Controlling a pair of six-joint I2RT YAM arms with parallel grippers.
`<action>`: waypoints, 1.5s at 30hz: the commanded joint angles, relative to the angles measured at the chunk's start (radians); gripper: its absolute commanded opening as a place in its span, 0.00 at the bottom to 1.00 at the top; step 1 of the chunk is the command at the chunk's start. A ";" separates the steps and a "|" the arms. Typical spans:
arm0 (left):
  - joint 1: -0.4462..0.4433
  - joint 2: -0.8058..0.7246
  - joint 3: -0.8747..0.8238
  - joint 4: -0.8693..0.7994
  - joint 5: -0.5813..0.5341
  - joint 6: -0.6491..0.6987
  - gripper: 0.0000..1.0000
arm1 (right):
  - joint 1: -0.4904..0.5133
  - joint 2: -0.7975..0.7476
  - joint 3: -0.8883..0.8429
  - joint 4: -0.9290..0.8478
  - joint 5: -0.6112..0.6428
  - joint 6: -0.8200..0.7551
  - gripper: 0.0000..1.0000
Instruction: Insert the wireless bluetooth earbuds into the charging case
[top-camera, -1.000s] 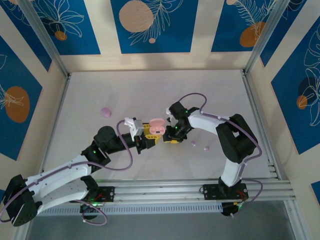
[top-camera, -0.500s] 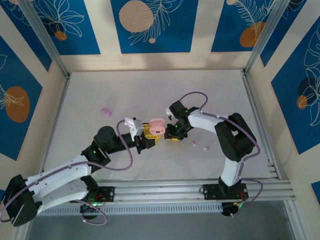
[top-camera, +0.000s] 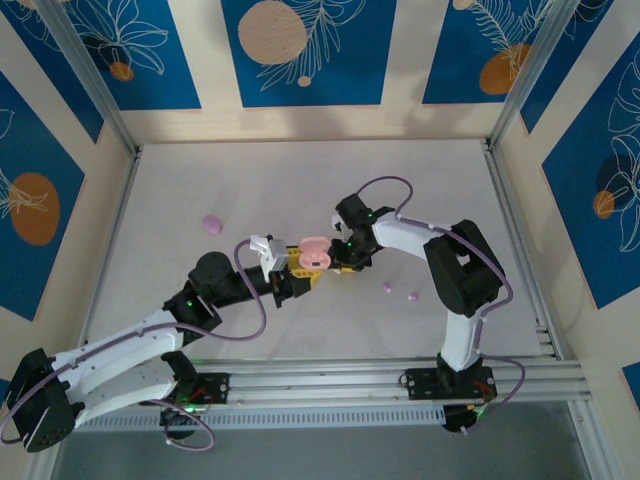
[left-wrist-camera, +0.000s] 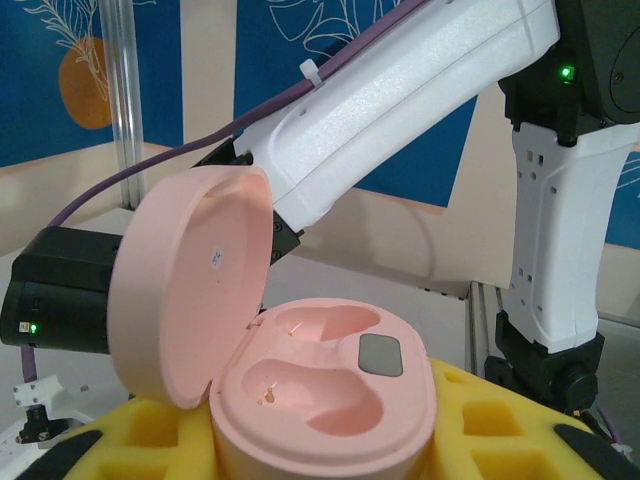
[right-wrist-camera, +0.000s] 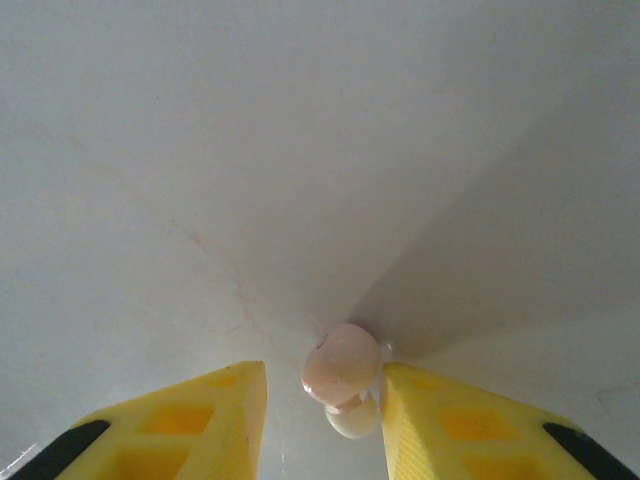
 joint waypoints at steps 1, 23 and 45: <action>-0.003 -0.003 -0.003 0.006 -0.011 0.001 0.31 | -0.002 0.020 0.027 -0.021 0.018 -0.014 0.36; -0.003 -0.011 -0.007 0.001 -0.018 0.004 0.31 | 0.060 0.100 0.159 -0.161 0.141 -0.109 0.28; -0.003 -0.026 -0.014 -0.004 -0.028 0.007 0.31 | 0.098 0.189 0.281 -0.298 0.208 -0.210 0.26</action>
